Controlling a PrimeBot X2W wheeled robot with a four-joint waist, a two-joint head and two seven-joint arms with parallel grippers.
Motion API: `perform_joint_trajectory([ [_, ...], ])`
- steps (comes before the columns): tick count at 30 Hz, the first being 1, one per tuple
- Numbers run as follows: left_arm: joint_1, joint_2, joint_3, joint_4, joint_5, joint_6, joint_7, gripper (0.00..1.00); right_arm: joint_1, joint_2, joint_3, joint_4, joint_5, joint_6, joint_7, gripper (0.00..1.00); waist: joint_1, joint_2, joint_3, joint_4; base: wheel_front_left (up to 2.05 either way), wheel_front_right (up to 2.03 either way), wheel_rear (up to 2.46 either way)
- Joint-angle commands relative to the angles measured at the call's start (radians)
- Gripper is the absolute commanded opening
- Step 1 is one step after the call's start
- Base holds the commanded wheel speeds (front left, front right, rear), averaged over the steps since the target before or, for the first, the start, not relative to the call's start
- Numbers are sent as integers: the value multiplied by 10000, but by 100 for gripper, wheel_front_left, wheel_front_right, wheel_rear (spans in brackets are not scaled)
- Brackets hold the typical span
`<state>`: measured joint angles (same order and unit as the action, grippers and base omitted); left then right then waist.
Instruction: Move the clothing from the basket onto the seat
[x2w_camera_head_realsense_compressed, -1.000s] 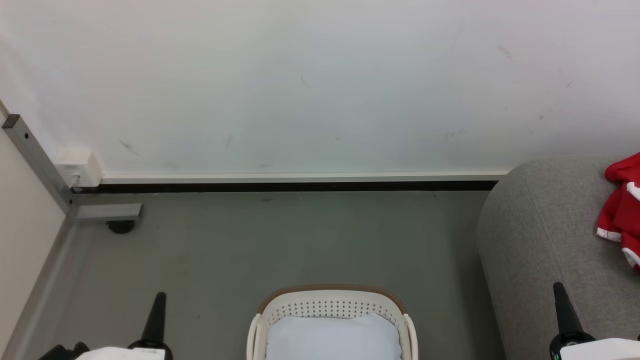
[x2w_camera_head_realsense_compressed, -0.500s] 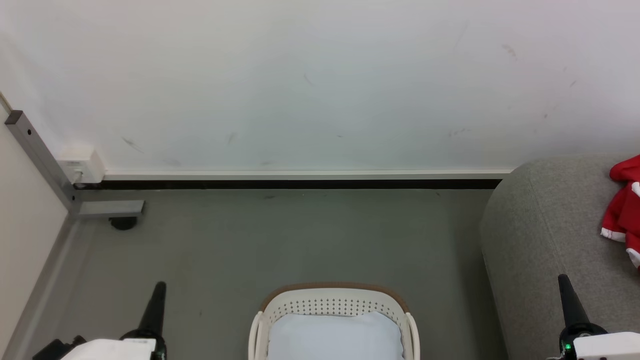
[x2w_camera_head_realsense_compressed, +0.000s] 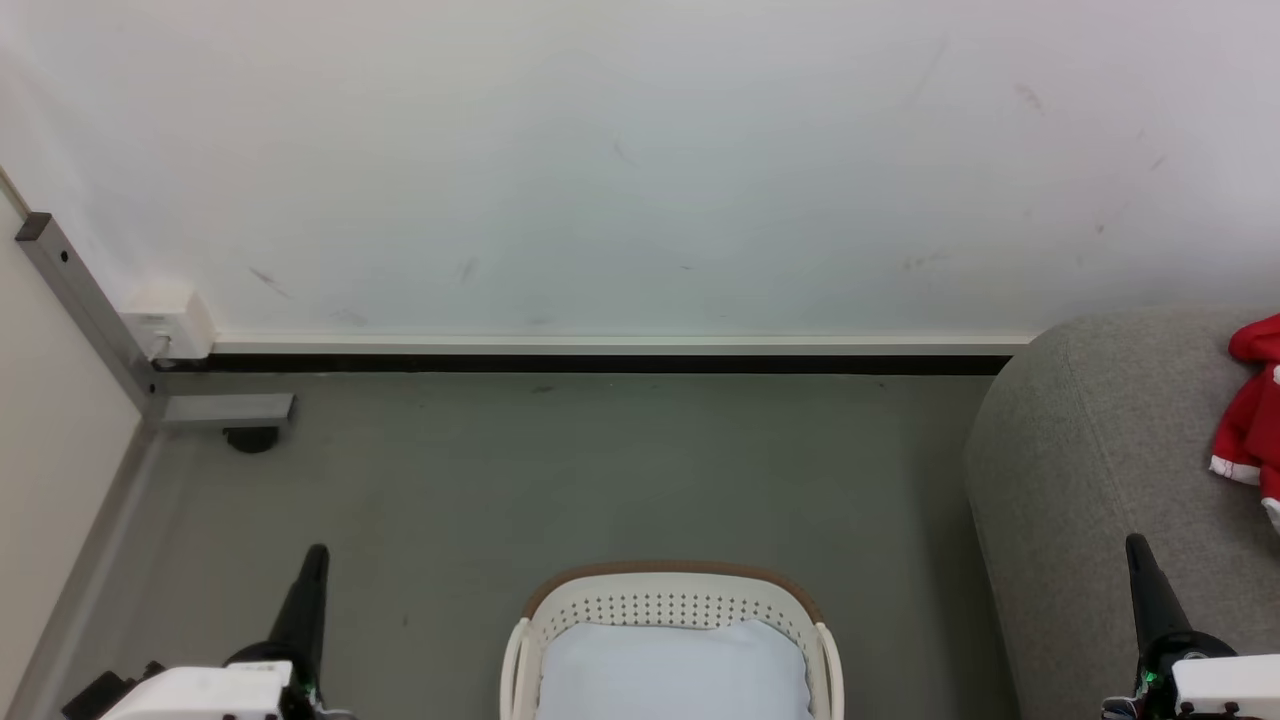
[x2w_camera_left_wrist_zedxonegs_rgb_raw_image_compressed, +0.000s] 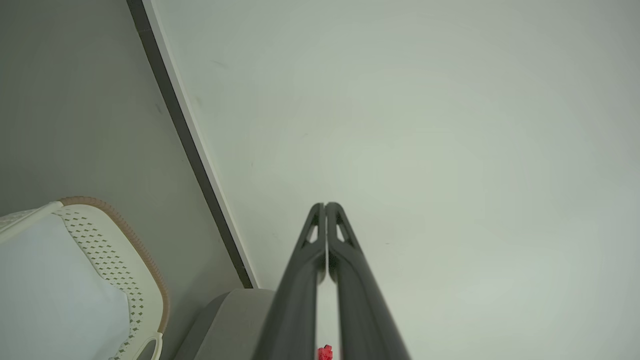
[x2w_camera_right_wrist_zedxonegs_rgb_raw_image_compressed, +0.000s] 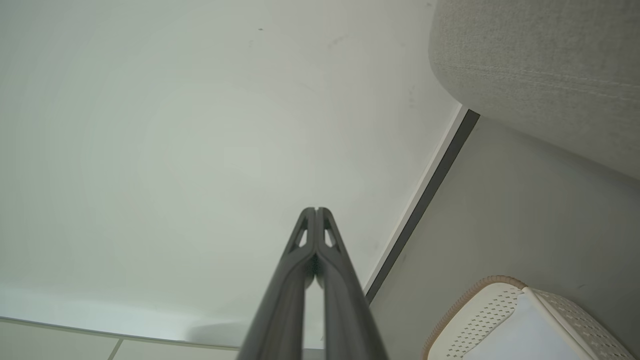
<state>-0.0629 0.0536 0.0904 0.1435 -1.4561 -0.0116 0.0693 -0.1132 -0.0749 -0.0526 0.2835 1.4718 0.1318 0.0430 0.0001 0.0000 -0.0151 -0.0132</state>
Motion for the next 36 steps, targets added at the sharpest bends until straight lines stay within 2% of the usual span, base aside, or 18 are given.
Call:
perform_joint_trajectory([
  [1, -187, 19, 81, -91, -208, -71, 76, 0, -144, -116, -39, -101, 254, -17, 43, 0, -1, 0, 7, 9, 0, 0, 0],
  [23, -431, -31, 302, -180, -1656, -97, 479, 0, -273, -359, 61, -239, 2102, -21, 194, 0, -1, 0, 111, 126, 0, 0, 0],
  [36, -422, -30, 293, -177, -1621, -97, 463, 0, -245, -481, 259, -258, 2215, -22, 17, 0, -1, 0, 112, 126, 0, 0, 0],
])
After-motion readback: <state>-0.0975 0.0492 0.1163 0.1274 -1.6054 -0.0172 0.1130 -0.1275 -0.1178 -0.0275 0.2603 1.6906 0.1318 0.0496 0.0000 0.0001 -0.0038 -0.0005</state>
